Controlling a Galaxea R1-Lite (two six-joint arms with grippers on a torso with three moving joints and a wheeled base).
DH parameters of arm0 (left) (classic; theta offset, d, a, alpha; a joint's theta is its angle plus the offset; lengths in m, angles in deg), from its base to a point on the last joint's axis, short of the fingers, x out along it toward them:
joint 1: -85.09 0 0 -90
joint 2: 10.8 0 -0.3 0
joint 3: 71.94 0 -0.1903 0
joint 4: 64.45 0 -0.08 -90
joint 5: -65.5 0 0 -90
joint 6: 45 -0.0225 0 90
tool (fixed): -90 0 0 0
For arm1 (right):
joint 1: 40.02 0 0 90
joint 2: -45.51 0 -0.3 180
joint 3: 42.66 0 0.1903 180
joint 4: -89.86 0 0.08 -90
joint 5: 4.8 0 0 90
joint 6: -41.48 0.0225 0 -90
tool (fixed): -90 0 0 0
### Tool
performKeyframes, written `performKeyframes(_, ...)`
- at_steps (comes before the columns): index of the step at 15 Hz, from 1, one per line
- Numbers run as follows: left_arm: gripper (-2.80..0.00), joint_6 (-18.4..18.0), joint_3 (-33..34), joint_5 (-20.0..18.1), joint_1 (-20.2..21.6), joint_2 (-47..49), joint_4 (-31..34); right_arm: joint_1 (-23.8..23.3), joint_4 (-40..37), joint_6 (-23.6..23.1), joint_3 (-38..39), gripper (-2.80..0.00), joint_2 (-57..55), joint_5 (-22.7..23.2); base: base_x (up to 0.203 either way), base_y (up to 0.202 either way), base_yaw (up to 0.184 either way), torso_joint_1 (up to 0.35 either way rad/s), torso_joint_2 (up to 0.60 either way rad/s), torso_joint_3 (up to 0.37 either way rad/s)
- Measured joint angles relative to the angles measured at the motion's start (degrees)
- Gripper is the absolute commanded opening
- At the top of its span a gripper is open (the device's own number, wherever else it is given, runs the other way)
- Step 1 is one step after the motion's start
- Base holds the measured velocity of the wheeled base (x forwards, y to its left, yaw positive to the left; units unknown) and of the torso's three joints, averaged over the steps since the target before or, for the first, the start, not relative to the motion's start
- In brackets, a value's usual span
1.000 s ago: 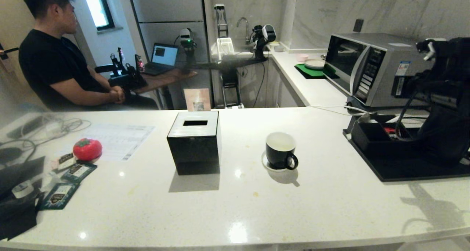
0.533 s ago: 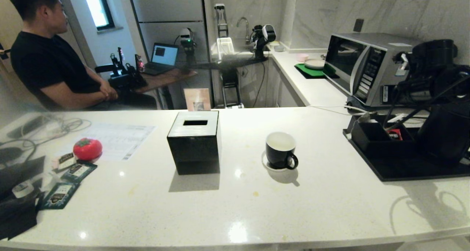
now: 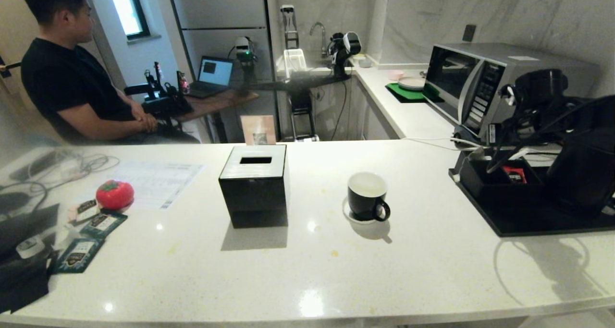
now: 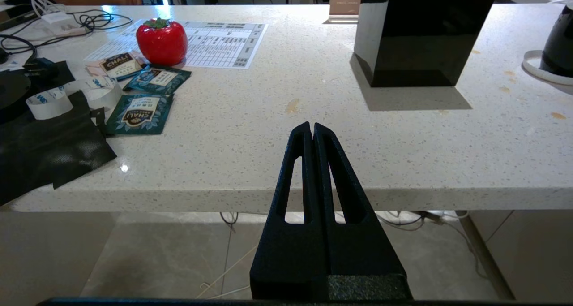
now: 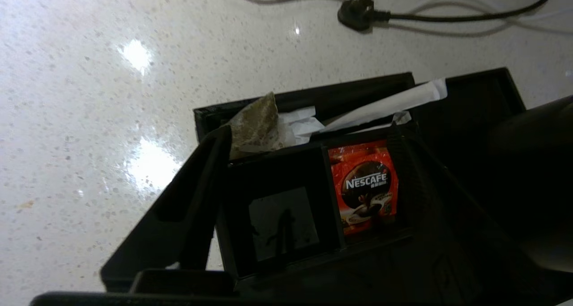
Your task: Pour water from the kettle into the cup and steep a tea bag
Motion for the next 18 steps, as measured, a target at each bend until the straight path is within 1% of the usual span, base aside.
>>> performKeyframes(5, -2.8, 0.04, 0.0, 0.0, 0.0, 0.0, 0.0, -0.09, -4.06, 0.1, -5.3, 0.0, -3.89, 0.12, 0.0, 0.0, 0.0, 0.0, 0.0, 0.0)
performKeyframes(8, -2.8, 0.02, 0.0, 0.0, 0.0, 0.0, -0.01, -0.02, -4.32, 1.1, -6.54, 0.0, -5.52, 0.17, 0.0, 0.0, 0.0, 0.0, 0.0, 0.0)
performKeyframes(12, -2.8, 0.02, 0.0, 0.01, 0.0, 0.0, 0.0, 0.0, -4.48, 4.62, -8.57, 0.0, -7.64, -0.03, 0.0, 0.0, 0.0, 0.0, 0.0, 0.0)
performKeyframes(18, -2.8, -0.01, 0.0, 0.0, 0.0, 0.0, 0.02, 0.0, -4.35, 4.78, -9.5, 0.0, -9.56, 0.04, 0.0, 0.0, 0.0, 0.0, 0.0, 0.0)
